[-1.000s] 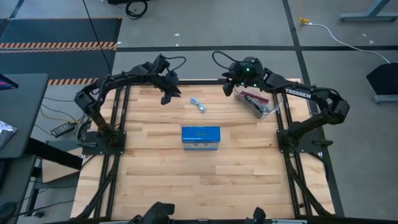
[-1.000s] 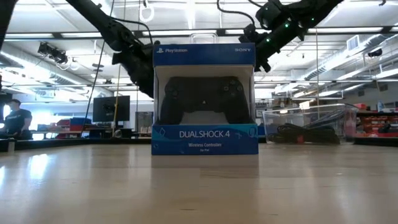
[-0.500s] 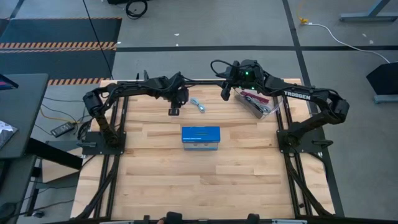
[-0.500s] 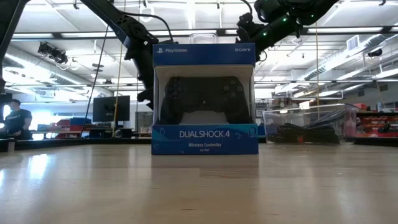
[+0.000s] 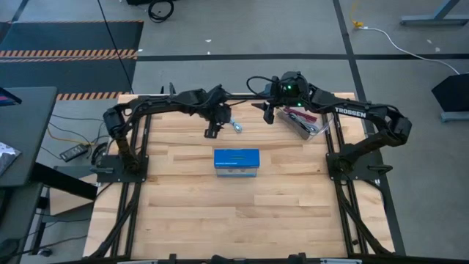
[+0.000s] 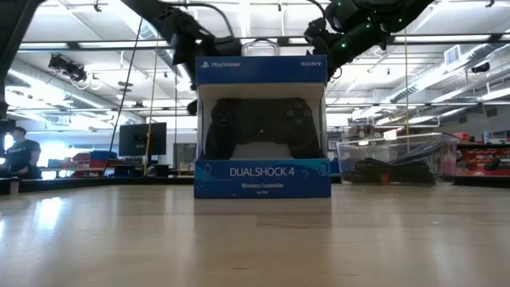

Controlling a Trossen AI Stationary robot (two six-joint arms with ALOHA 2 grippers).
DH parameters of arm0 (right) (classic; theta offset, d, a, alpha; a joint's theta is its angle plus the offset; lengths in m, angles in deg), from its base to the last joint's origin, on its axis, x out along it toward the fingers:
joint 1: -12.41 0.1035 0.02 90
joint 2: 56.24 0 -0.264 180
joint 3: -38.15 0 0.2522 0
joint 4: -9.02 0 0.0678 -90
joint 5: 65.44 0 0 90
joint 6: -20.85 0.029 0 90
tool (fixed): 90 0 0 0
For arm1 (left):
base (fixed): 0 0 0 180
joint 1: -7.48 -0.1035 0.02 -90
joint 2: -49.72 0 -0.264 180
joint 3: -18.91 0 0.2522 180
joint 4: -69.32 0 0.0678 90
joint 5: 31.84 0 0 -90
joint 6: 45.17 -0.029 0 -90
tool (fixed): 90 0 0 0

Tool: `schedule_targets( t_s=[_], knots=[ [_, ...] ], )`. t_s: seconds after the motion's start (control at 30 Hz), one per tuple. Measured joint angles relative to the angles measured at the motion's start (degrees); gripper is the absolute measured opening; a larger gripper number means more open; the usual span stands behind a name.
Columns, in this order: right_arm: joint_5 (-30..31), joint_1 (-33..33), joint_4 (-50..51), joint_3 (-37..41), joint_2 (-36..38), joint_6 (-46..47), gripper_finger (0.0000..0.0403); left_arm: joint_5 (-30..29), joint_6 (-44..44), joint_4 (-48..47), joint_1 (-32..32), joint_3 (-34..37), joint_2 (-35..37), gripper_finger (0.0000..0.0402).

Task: Pick and place USB-C Cables
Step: Put the blue charger cable into the container

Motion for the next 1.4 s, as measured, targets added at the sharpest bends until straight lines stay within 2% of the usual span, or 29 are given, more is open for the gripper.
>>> schedule_targets(
  t_s=[0.2, 0.33, 0.6, 1.0, 1.1, 1.4],
  knots=[
    [-0.56, -0.02, 0.35, 0.0, 0.01, 0.17, 0.0171, 3.78, 0.05, -8.16, -0.74, -12.55, -7.41, 0.018],
    [-0.66, -0.02, 4.91, 0.0, 0.18, 0.37, 0.0171, 4.71, -0.18, -14.55, -1.39, -16.97, -11.12, 0.0163],
    [-0.31, -0.02, 8.61, 0.0, 0.51, 0.92, 0.0171, 5.36, -1.88, -14.85, -0.99, -17.34, -13.74, 0.0156],
    [-0.4, -0.67, 5.88, 0.0, 0.51, 0.28, 0.0171, 0.2, 4.47, -15.56, -0.15, -17.37, -16.09, 0.0155],
    [-0.36, -0.85, 4.97, 0.0, 0.51, 0.31, 0.0171, -0.95, 8.51, -15.48, -0.79, -17.37, -16.12, 0.0155],
    [-0.48, -1.89, 3.67, 0.0, 0.51, 1.72, 0.0171, 5.77, 11.3, -12.23, -2.14, -17.32, -16.55, 0.0155]
  ],
)
